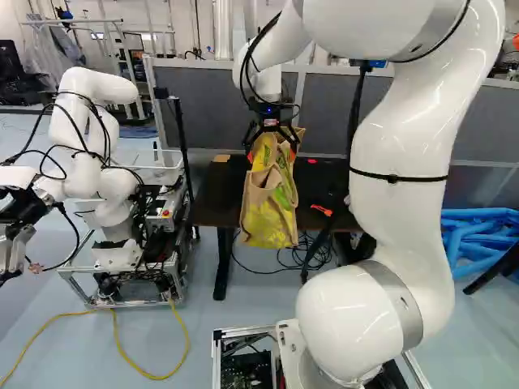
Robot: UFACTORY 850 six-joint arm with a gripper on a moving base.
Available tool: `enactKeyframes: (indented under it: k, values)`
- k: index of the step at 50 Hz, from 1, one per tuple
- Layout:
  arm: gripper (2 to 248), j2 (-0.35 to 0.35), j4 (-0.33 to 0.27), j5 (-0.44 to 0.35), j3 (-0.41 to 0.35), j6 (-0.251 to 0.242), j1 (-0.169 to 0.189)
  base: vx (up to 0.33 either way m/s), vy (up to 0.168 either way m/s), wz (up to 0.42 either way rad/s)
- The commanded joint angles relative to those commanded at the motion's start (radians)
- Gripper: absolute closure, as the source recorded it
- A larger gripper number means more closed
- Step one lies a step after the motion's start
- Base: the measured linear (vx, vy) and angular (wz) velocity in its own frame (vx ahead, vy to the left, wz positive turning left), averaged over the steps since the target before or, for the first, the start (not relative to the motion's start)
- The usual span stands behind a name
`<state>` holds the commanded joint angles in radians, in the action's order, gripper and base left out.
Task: Pick up the bag on the ground and place it on the table
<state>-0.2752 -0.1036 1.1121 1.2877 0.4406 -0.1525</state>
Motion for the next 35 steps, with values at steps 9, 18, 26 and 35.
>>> enactKeyframes:
  k: [9, 18, 26, 35]
  values:
    - [3, 0.062, 0.000, 0.016, -0.043, 0.000, 0.001, 0.000, 0.000, 0.000]
    - [3, 0.121, 0.000, 0.018, -0.078, 0.000, 0.003, 0.000, 0.000, 0.000]
    - [3, 0.164, 0.000, 0.018, -0.097, 0.000, 0.006, 0.000, 0.000, 0.000]
    - [3, 0.205, 0.000, 0.018, -0.110, 0.000, 0.011, 0.000, 0.000, 0.000]
